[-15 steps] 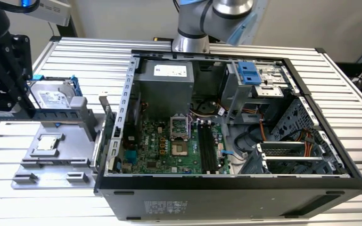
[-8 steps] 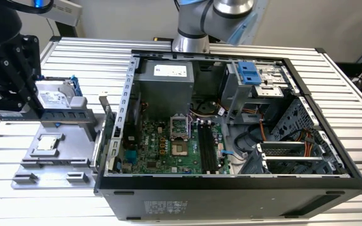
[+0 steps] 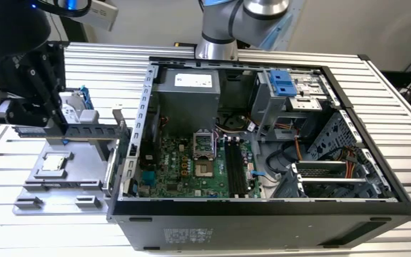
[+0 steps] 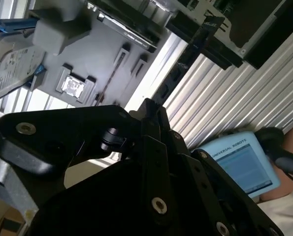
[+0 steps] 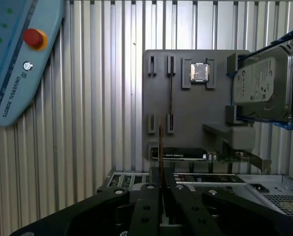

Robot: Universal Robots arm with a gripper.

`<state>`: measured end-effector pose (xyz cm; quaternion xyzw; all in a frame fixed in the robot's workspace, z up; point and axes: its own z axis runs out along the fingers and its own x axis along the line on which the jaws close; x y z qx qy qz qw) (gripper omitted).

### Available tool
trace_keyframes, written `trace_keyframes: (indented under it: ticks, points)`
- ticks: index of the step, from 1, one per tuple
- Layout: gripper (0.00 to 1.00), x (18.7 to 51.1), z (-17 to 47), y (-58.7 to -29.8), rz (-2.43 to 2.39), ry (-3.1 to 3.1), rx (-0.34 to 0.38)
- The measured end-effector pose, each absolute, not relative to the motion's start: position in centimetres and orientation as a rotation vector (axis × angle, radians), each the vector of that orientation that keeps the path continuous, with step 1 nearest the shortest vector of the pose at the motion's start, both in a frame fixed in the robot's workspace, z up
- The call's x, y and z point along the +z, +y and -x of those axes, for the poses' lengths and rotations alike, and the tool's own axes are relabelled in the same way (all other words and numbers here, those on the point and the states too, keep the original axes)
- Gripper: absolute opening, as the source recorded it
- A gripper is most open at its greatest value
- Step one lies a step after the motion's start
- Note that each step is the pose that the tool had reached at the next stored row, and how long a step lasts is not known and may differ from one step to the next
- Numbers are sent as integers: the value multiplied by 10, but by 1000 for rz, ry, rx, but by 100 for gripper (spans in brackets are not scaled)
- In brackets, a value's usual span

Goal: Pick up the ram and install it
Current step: 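Pick up the ram and move it above insertion slot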

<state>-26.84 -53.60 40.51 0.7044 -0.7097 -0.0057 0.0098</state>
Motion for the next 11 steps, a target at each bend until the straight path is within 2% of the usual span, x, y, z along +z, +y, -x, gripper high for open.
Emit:
trace_keyframes:
  ticks: [11]
  points:
    - [0,405,234,-534,-2199,-2216,-18]
